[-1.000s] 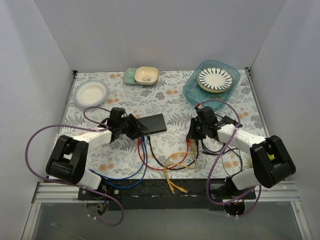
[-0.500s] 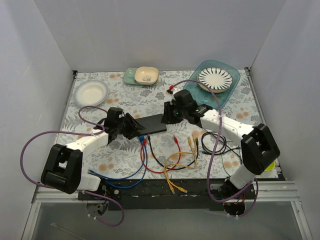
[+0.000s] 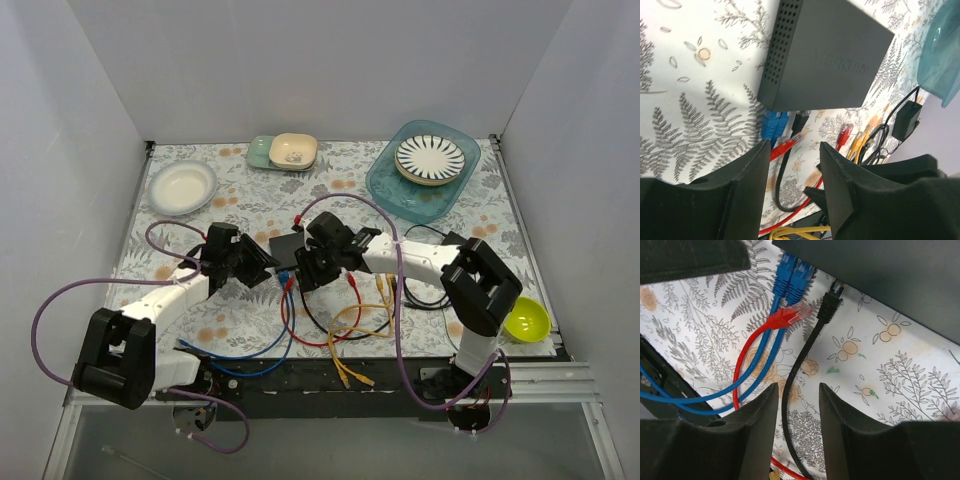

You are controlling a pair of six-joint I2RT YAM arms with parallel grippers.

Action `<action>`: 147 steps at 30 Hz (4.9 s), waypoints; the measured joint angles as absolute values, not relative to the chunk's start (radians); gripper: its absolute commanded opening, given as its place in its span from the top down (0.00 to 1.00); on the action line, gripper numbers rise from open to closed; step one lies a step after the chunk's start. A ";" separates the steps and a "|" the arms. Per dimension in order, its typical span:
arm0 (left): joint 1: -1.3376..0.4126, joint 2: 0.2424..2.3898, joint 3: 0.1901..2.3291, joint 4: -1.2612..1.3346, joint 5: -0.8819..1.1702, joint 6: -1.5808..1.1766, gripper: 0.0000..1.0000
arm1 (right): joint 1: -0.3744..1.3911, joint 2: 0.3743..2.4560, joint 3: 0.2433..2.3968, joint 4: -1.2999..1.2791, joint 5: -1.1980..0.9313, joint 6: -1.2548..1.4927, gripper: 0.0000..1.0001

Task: Pull the plug from the switch port

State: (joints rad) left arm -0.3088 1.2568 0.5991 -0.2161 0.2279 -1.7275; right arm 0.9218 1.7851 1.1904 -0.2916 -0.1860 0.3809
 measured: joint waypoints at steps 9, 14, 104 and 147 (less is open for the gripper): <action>-0.309 1.210 0.554 -0.236 0.227 -1.744 0.56 | 0.863 1.689 1.139 -0.390 0.068 0.376 0.33; -0.309 1.190 0.553 -0.236 0.224 -1.743 0.56 | 0.735 1.510 1.007 -0.426 0.177 0.357 0.30; -0.309 1.114 0.447 -0.210 0.241 -1.791 0.55 | 0.805 1.313 1.118 -0.501 0.279 0.390 0.46; -0.309 1.477 0.458 0.183 0.381 -1.863 0.58 | 0.611 2.092 1.353 0.002 -0.246 0.632 0.67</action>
State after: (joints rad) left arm -0.3088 1.4765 0.4576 0.1825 0.3809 -1.8629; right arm 0.6109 2.0918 1.3533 0.0025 -0.2459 0.6323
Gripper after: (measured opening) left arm 0.420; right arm 0.287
